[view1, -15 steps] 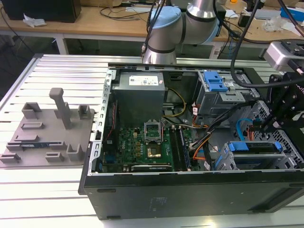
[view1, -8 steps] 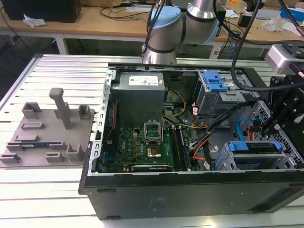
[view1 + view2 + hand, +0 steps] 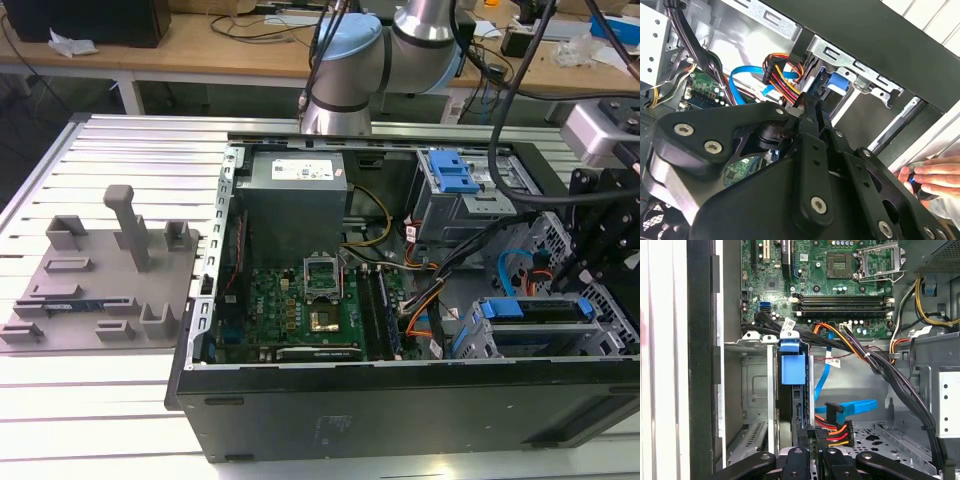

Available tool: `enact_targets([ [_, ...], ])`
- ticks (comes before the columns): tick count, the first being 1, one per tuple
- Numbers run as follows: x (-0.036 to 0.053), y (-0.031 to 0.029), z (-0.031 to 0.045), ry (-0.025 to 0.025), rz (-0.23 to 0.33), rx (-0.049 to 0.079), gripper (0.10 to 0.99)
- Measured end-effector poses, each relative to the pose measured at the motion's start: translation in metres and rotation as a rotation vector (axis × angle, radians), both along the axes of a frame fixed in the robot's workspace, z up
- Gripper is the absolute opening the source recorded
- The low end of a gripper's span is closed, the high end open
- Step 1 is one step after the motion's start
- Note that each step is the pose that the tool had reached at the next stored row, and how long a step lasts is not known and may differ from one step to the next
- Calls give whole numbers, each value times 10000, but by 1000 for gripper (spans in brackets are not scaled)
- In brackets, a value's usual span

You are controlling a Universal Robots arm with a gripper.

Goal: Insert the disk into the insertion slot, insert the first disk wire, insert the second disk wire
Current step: 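Insert the first disk wire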

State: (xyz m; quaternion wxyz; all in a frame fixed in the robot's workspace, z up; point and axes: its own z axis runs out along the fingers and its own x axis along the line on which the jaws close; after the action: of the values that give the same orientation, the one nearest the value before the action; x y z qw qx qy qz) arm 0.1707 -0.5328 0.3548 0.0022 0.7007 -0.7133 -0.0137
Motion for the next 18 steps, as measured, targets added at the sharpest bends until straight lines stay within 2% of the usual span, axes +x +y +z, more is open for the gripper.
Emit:
enact_targets([
  [18, 9, -22, -4, 1, -212, -40, 165],
])
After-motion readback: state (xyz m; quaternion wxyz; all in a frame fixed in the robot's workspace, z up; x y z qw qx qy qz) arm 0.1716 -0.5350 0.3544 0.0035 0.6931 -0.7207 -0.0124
